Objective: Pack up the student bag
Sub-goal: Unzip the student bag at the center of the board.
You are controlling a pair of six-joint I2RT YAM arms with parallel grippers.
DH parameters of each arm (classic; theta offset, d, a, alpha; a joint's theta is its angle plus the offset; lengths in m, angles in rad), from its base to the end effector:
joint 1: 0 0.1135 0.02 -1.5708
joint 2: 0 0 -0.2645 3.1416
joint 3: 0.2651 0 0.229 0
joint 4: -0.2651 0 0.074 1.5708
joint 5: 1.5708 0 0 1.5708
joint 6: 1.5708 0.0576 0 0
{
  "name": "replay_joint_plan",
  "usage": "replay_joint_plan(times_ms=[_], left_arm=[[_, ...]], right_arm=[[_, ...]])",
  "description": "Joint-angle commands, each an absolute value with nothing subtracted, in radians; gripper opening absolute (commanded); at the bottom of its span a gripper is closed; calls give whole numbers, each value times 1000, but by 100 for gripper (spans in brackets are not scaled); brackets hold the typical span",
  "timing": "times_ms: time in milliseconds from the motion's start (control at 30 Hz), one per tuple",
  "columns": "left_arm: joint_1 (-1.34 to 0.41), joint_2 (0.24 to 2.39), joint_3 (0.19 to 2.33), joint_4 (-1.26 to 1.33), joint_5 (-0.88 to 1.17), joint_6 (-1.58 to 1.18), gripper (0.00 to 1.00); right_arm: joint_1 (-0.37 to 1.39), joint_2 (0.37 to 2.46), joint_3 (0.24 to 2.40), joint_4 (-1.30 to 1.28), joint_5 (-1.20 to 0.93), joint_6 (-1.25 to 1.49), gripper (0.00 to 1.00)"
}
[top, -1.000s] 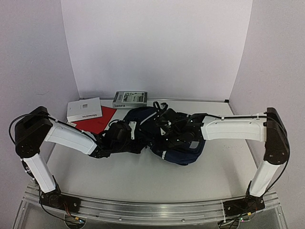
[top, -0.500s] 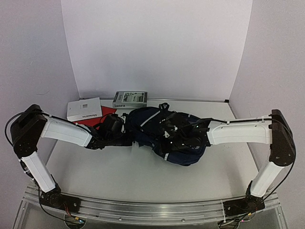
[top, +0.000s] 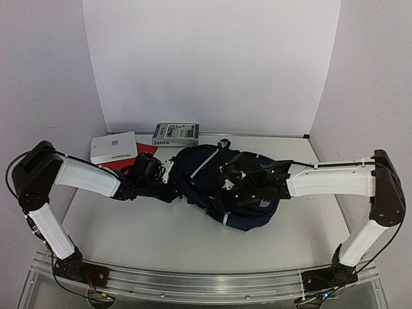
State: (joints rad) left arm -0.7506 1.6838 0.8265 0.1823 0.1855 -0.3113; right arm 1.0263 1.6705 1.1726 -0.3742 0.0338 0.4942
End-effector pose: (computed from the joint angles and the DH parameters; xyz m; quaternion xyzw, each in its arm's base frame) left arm 0.2427 -0.2409 0.1669 0.2347 0.8672 -0.2903 0.3296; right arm 0.1849 0.3016 0.2231 -0.2414 0.9079 0.2243 0.2590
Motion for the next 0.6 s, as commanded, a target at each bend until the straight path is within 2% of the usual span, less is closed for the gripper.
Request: replay_joint_plan(times_ms=[0,100,200,300,467,567], left_arm=[[-798,1608,823,252,287,-268,0],[-826,1601,821,256,291,-296,0],[-834,1599,817,256,275,-320,0],[-834,1590,810,251,241,-339,0],[-834,1585,813,216,210,-354,0],[-834,1587,824,187,201,-359,0]], right_arm=[[1041,1629,1261,-347,12,422,61],[1048,1655,1266,-273,8,373,73],[1059,1702,1274,-220,49,341,77],[1066,1759,1289,-181,120,309,72],[1065,1848,1318,-162,156,244,57],[1066,1883,1314,-137,135,227,56]])
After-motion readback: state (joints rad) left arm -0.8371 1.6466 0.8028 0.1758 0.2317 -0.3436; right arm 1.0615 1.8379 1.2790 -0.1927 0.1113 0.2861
